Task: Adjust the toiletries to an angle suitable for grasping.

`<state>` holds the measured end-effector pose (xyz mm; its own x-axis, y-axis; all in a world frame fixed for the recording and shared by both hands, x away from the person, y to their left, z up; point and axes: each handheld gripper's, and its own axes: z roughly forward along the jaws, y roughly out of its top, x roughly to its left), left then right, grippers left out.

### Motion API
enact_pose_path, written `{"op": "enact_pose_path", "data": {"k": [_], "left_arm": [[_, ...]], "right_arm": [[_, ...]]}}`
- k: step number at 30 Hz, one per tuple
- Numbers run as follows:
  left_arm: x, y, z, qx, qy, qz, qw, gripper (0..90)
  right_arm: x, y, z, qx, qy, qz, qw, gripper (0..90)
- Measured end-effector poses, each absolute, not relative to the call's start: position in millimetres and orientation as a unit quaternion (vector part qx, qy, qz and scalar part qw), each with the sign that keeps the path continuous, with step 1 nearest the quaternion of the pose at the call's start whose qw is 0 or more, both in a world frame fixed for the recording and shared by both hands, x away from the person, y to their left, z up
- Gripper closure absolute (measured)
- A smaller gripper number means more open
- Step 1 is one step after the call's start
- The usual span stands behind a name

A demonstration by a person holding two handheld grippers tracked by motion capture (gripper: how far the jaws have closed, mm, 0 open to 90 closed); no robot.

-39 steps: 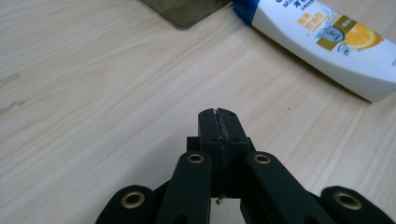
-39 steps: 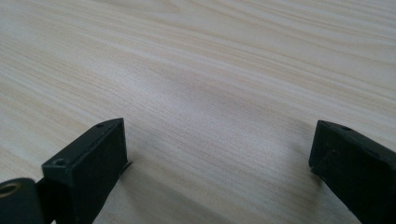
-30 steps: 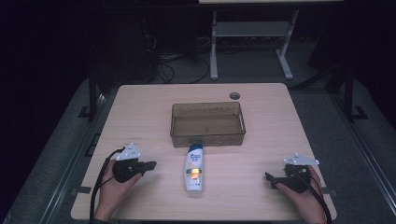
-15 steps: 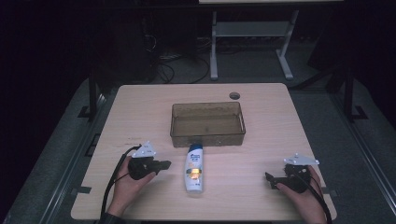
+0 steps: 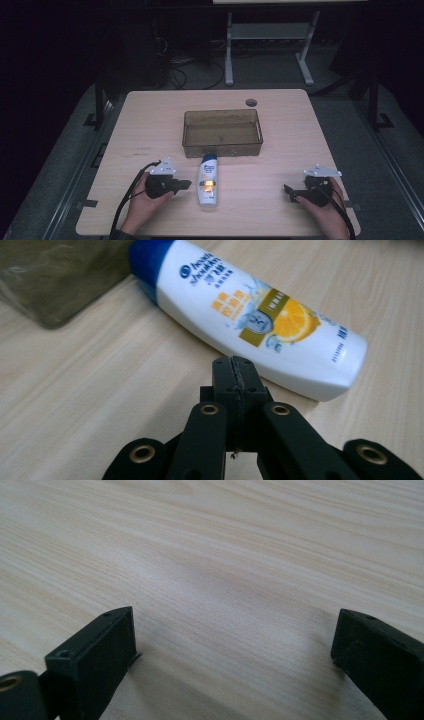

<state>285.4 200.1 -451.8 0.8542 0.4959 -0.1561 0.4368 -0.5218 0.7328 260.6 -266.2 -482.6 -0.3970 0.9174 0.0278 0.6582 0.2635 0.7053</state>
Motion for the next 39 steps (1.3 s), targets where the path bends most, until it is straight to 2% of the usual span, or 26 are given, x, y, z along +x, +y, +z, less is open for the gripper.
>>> {"op": "enact_pose_path", "data": {"k": [39], "left_arm": [[272, 166, -457, 0.888, 0.209, -0.012, 0.410, 89.9]], "right_arm": [[261, -266, -483, 0.511, 0.771, 0.326, 0.198, 3.8]]}}
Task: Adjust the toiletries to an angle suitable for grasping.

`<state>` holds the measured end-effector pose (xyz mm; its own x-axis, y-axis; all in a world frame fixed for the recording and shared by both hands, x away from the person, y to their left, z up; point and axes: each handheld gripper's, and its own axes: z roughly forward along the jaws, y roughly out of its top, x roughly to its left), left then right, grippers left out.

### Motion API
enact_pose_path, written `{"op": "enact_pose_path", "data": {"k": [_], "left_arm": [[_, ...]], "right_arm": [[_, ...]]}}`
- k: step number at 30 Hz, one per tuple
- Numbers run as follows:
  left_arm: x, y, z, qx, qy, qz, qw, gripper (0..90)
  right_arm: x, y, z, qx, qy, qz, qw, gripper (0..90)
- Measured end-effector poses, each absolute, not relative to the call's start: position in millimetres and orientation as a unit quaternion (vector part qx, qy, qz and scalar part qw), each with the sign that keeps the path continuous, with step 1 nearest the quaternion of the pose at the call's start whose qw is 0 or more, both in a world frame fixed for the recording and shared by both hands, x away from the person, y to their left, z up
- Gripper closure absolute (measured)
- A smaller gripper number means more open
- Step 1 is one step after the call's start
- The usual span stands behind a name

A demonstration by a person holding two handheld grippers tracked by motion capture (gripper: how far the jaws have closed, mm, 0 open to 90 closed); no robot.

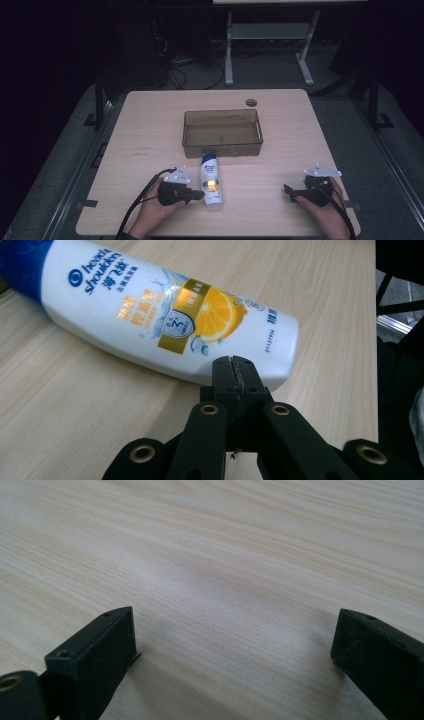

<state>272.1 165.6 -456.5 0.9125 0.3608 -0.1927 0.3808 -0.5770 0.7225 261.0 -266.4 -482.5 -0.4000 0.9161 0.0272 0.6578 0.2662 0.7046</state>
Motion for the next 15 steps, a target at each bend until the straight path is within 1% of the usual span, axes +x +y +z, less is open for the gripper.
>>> {"op": "enact_pose_path", "data": {"k": [15], "left_arm": [[270, 145, -457, 0.893, 0.184, -0.024, 0.409, 89.9]], "right_arm": [[261, -266, -483, 0.511, 0.771, 0.326, 0.198, 3.8]]}}
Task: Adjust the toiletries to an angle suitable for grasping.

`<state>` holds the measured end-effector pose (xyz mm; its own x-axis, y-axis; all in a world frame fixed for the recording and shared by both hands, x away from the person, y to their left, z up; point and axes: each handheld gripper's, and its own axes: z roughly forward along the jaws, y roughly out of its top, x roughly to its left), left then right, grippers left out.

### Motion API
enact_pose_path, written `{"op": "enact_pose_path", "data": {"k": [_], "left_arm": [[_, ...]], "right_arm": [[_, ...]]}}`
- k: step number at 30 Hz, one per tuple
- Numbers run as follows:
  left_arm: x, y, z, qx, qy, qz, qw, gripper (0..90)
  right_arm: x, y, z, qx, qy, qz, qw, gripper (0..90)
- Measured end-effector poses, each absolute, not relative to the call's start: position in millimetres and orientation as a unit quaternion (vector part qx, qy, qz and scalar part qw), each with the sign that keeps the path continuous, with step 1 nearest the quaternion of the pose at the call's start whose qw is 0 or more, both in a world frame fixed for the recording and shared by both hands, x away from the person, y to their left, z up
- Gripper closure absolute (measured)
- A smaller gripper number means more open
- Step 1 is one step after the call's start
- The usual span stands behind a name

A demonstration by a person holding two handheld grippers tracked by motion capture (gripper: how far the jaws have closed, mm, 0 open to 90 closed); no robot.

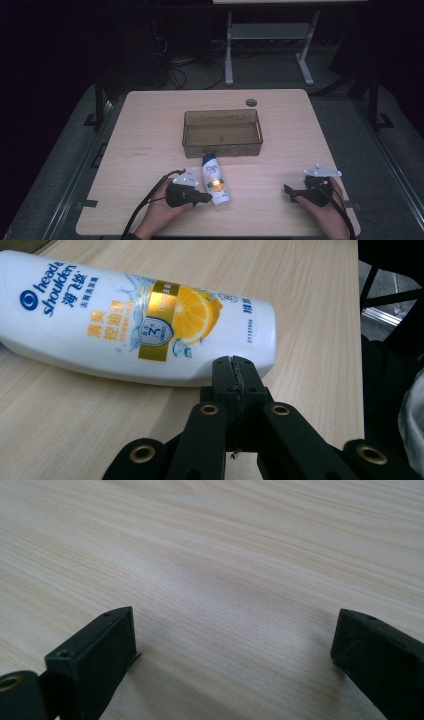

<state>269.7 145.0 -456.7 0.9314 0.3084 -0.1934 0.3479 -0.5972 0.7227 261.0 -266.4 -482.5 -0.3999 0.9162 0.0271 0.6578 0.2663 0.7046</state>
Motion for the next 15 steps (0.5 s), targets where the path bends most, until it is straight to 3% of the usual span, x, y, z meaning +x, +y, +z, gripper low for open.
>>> {"op": "enact_pose_path", "data": {"k": [15], "left_arm": [[273, 126, -457, 0.894, 0.170, -0.034, 0.414, 89.9]], "right_arm": [[261, -266, -483, 0.511, 0.771, 0.326, 0.198, 3.8]]}}
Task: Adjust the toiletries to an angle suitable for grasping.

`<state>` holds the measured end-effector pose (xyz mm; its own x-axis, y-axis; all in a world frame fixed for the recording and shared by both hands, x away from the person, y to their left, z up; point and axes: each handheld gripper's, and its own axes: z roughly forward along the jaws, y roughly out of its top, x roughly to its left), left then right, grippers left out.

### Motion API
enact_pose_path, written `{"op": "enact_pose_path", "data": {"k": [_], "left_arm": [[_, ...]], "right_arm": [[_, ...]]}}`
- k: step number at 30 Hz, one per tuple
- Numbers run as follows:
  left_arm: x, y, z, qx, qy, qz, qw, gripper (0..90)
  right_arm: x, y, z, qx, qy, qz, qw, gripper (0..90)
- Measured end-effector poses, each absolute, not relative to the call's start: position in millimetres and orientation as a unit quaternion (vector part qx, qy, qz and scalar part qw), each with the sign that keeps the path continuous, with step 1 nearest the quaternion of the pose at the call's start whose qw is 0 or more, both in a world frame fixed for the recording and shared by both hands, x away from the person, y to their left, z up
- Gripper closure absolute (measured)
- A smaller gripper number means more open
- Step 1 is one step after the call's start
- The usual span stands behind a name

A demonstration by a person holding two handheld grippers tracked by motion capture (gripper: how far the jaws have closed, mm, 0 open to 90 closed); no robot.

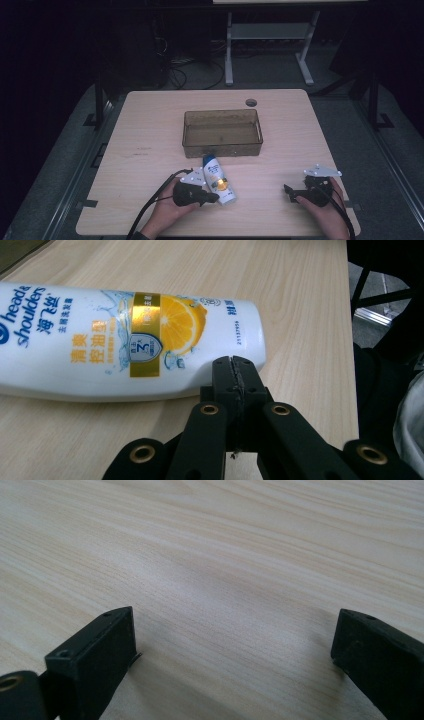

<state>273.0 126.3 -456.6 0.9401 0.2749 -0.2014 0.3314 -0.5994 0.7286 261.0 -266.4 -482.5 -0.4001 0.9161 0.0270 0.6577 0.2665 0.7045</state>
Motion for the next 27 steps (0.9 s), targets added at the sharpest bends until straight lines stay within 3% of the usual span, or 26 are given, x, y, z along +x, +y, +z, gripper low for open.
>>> {"op": "enact_pose_path", "data": {"k": [27], "left_arm": [[284, 103, -460, 0.891, 0.163, -0.038, 0.422, 89.9]], "right_arm": [[261, -266, -483, 0.511, 0.771, 0.326, 0.198, 3.8]]}}
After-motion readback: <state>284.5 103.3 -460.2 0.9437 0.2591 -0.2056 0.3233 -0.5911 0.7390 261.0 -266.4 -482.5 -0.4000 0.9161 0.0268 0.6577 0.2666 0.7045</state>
